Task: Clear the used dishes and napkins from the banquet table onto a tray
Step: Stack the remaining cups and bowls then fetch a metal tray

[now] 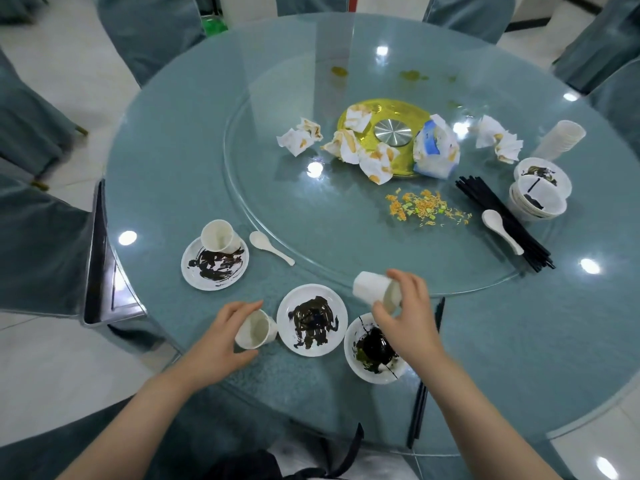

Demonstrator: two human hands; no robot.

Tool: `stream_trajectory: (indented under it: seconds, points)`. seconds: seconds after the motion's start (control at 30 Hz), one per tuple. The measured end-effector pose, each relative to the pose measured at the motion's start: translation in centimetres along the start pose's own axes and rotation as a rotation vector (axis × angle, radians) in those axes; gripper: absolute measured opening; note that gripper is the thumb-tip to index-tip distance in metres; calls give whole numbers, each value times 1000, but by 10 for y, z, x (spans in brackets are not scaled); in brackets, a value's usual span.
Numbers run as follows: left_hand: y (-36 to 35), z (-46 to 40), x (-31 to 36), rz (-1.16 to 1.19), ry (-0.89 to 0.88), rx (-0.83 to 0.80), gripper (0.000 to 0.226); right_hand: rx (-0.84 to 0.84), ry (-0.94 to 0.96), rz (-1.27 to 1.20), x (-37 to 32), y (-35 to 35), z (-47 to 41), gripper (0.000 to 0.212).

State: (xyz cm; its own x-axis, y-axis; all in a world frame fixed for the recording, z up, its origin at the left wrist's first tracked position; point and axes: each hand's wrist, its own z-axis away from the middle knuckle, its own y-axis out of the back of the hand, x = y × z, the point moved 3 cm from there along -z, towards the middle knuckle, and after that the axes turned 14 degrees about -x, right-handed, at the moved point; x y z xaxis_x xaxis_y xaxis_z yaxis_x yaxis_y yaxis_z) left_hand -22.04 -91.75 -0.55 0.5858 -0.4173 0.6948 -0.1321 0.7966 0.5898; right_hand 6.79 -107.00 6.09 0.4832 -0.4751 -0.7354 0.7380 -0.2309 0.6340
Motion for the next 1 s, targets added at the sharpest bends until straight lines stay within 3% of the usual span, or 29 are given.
stream_trajectory:
  seconds: [0.33,0.67,1.0]
  points:
    - [4,-7,21,85,-11,179,89,-258,136,-98,-62,-47,0,64]
    - [19,-19,69,-1,-236,218,87,-401,269,42,-87,-66,-11,61]
    - [15,-31,79,127,-234,184,84,-360,103,-61,-81,-72,-23,53]
